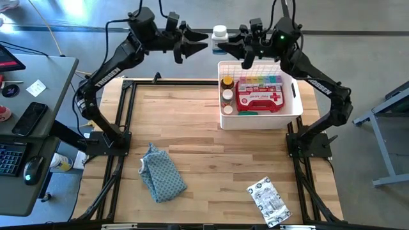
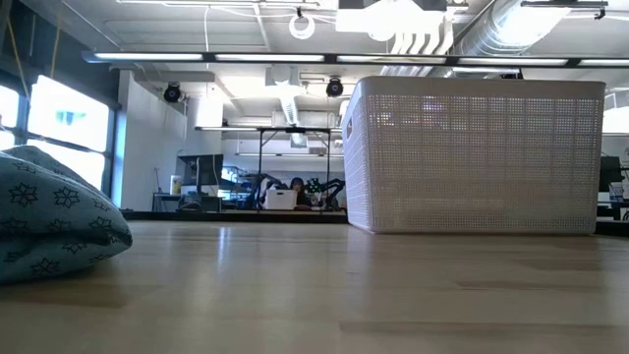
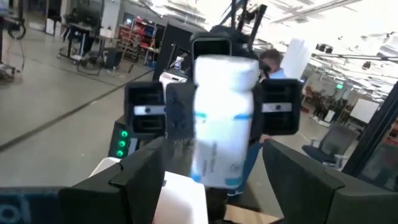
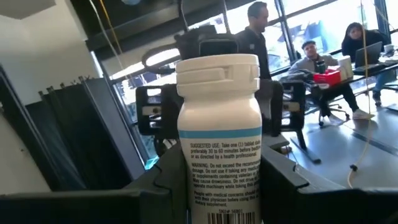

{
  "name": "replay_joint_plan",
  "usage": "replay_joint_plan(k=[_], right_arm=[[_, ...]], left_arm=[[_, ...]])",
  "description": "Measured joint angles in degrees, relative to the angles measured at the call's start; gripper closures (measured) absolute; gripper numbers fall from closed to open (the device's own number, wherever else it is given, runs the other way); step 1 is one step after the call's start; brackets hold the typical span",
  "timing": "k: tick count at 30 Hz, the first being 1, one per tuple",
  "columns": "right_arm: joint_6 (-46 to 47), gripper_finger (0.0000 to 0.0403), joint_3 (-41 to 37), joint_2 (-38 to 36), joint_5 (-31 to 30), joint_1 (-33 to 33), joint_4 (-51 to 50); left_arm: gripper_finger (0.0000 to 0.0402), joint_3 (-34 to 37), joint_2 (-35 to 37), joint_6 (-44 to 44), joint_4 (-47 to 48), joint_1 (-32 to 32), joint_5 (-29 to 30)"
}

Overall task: Pick & place medical supplies in basket/bin
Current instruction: Put the white and blue pill bottle into the white bin

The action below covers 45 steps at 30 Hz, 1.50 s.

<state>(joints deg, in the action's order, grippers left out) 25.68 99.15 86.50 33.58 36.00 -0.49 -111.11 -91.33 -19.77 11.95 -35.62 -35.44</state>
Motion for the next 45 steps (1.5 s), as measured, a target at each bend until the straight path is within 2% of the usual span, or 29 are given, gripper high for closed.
replay_joint_plan(k=[8, 16, 20, 29, 36, 45], right_arm=[[0.93, 0.0273, 0.00, -0.01, -0.58, 0.05, 1.57], [-0.39, 0.0274, 0.00, 0.26, -2.42, -1.54, 2.12], [-0.58, 0.0272, 0.00, 0.33, -3.02, -2.76, 1.72], [-0.19, 0.0272, 0.00, 0.35, -3.03, -4.11, 0.76], [0.04, 0.0270, 0.00, 0.35, -3.28, -4.72, 0.99], [1.40, 0.0270, 0.00, 0.35, -4.33, -4.99, 1.70]], left_arm=[[0.0103, 0.02, -0.11, -0.24, 2.51, 0.77, 0.12], [0.0103, 0.00, -2.59, -1.93, 1.70, 4.72, 4.59], [0.0103, 0.15, -3.87, -5.98, 1.90, 5.60, 4.08], [0.0103, 0.02, -3.74, -7.97, -4.41, 5.29, 1.33], [0.0104, 0.02, -3.67, -9.67, -4.03, 5.61, 1.18], [0.0159, 0.02, -3.78, -7.87, -1.98, 6.80, -0.44]])
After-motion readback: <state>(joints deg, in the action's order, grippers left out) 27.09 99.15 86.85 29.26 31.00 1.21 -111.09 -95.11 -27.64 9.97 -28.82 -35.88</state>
